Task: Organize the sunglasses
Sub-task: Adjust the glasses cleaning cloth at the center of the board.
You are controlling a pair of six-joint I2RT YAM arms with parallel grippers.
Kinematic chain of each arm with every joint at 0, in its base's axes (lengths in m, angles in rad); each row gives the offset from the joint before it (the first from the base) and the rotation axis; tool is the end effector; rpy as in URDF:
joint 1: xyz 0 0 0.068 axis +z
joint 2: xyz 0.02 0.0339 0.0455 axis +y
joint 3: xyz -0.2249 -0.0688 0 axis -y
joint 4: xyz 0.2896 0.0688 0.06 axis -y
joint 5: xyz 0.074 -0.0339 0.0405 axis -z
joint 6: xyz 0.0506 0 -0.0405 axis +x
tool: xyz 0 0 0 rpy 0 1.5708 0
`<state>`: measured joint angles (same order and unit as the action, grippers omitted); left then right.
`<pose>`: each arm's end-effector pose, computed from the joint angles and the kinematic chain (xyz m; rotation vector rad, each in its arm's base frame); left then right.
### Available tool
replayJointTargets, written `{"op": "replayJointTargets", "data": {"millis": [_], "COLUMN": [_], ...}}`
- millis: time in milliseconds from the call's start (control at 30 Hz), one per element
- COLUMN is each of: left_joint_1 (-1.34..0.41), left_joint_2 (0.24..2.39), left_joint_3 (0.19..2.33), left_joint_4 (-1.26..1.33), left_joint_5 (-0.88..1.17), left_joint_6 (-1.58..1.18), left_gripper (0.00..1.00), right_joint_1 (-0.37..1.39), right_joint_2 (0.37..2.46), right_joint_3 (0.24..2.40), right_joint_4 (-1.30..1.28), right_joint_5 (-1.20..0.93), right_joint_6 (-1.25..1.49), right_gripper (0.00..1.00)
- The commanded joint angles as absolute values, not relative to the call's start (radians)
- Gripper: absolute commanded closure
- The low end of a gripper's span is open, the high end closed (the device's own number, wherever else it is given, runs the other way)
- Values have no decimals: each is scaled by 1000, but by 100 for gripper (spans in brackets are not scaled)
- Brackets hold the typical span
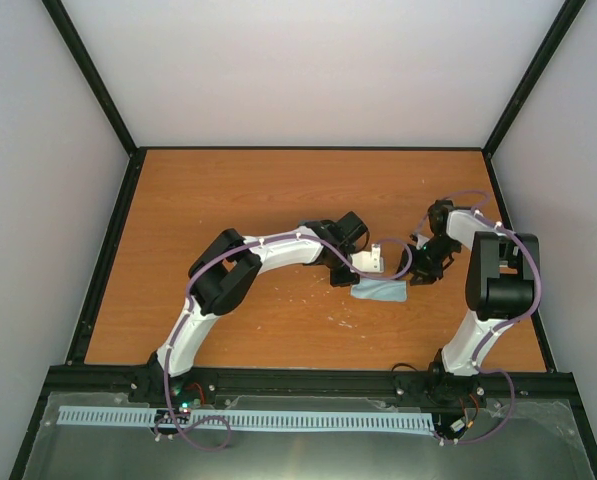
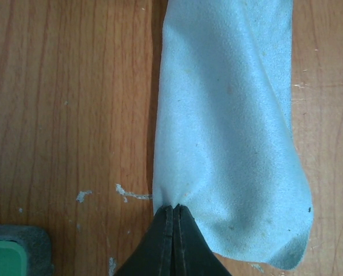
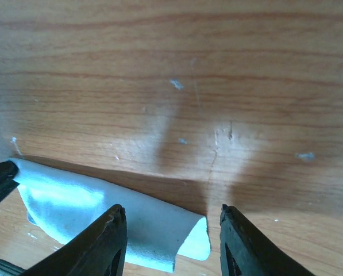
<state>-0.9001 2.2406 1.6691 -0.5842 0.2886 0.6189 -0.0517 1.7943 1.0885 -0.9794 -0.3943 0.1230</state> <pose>0.2902 -0.3889 0.0715 1.9426 1.9244 -0.4739 0.3160 0.0031 0.0707 -0.2918 -2.9439 -0.5845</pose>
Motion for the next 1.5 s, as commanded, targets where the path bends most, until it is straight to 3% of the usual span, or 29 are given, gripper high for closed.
{"op": "replayJointTargets", "data": {"millis": [0, 200, 567, 800, 1467], "left_joint_1": [-889, -888, -888, -888, -888], "left_joint_2": [2255, 2254, 2253, 2253, 2149], "left_joint_3": [1680, 1680, 1681, 1680, 1669], "left_joint_4": [-588, -580, -575, -575, -507], "left_joint_5": [291, 290, 297, 305, 195], "left_joint_6": [624, 619, 605, 594, 562], "left_gripper": [99, 99, 99, 99, 99], "right_joint_1": [-52, -45, -30, -29, -32], "right_joint_2": [1800, 1805, 1830, 1832, 1710], "right_joint_3": [1069, 1061, 1050, 1049, 1152], "right_joint_4": [-1002, -998, -981, -980, -991], "right_joint_5": [-369, -374, -374, -369, -324], "right_joint_6": [137, 137, 139, 151, 196], "right_gripper": [57, 60, 75, 97, 97]}}
